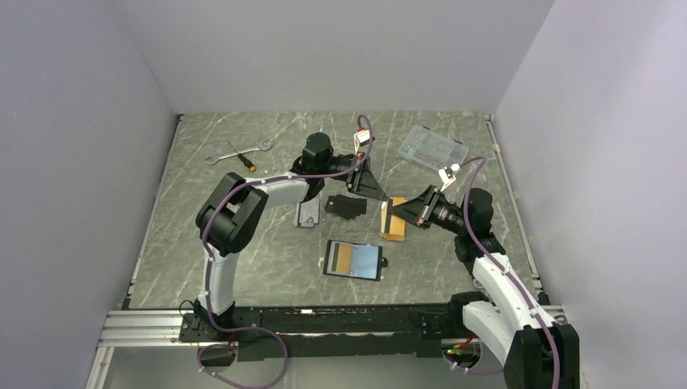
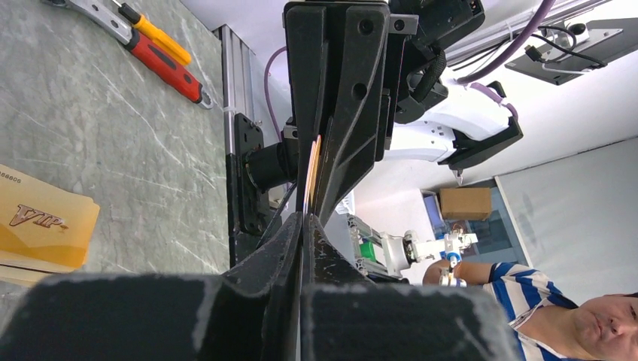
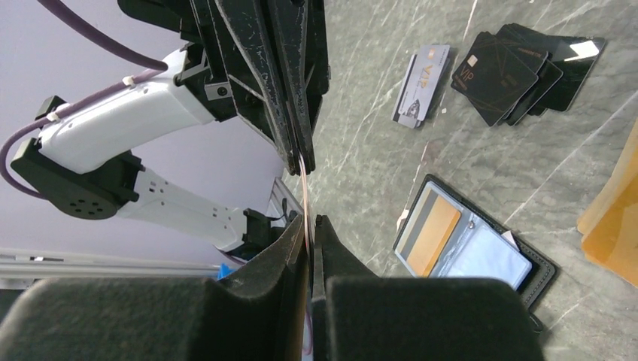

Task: Put the credit cards into the card holder
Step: Place the credit card at the center of the board.

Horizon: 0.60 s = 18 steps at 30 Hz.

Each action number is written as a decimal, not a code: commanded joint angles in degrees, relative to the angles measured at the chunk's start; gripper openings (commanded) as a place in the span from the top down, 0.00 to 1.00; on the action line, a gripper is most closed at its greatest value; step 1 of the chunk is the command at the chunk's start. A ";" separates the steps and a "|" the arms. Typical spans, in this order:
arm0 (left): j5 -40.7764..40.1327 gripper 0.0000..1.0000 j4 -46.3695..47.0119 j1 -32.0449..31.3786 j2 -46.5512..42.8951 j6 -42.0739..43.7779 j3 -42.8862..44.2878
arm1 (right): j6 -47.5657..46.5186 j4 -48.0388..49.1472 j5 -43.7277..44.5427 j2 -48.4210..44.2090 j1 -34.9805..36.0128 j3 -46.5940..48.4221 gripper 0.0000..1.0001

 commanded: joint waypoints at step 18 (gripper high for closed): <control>-0.24 1.00 -3.74 0.79 -4.60 4.96 -0.23 | -2.55 -7.22 4.09 -4.48 -5.27 -0.39 0.87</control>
